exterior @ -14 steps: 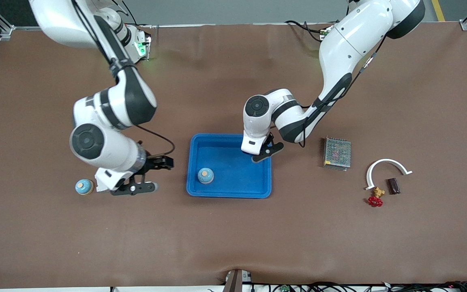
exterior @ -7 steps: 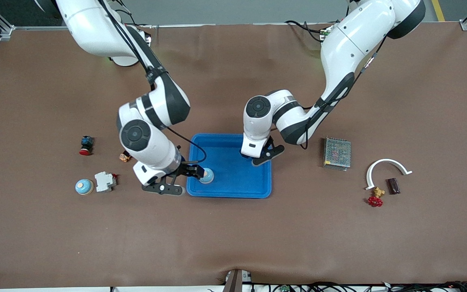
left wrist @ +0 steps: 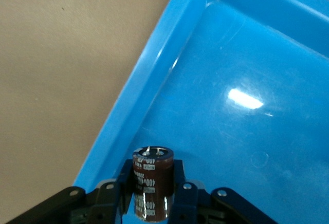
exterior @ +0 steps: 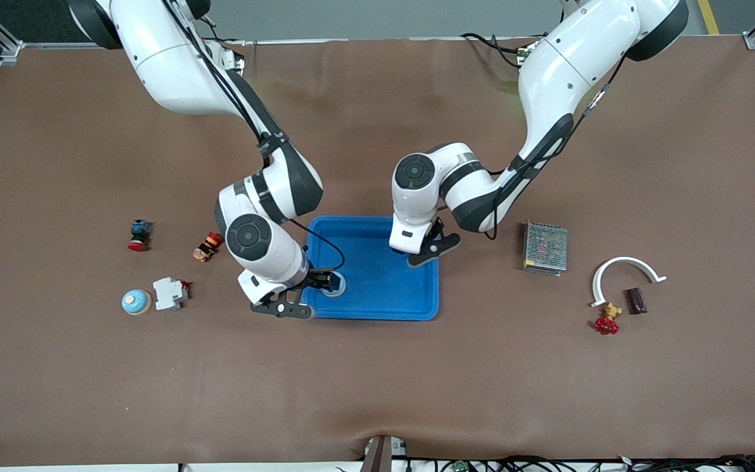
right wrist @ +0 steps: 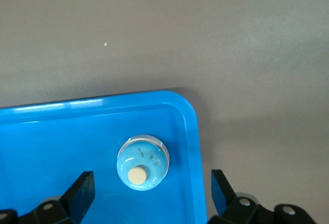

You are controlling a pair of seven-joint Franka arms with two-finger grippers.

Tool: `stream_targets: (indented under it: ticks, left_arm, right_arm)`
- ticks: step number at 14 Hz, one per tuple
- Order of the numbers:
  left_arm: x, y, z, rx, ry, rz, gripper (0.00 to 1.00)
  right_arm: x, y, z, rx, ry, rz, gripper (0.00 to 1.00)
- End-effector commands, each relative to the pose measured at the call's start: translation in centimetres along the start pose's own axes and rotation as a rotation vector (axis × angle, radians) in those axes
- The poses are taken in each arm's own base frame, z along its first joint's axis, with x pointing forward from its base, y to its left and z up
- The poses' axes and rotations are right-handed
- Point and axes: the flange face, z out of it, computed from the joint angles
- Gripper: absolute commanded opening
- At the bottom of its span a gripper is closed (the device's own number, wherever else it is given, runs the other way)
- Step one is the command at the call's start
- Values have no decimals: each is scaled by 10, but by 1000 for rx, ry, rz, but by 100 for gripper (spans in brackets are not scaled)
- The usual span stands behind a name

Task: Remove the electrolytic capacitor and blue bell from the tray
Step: 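Grasp the capacitor with the left gripper while the right gripper grasps the bell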

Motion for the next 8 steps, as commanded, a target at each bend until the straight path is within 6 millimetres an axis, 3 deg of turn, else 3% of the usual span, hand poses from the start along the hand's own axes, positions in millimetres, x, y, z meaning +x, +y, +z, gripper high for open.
stream_targets:
  ticks: [1,8]
  left_arm:
    - [17,-9,-36,36,54,48,0]
    - [80,-48,-103,65,32,136,0]
  right_arm:
    - [-9,-12,16,-4,-13,-2,100]
    - [-17,-25,35,1,6,-24,100]
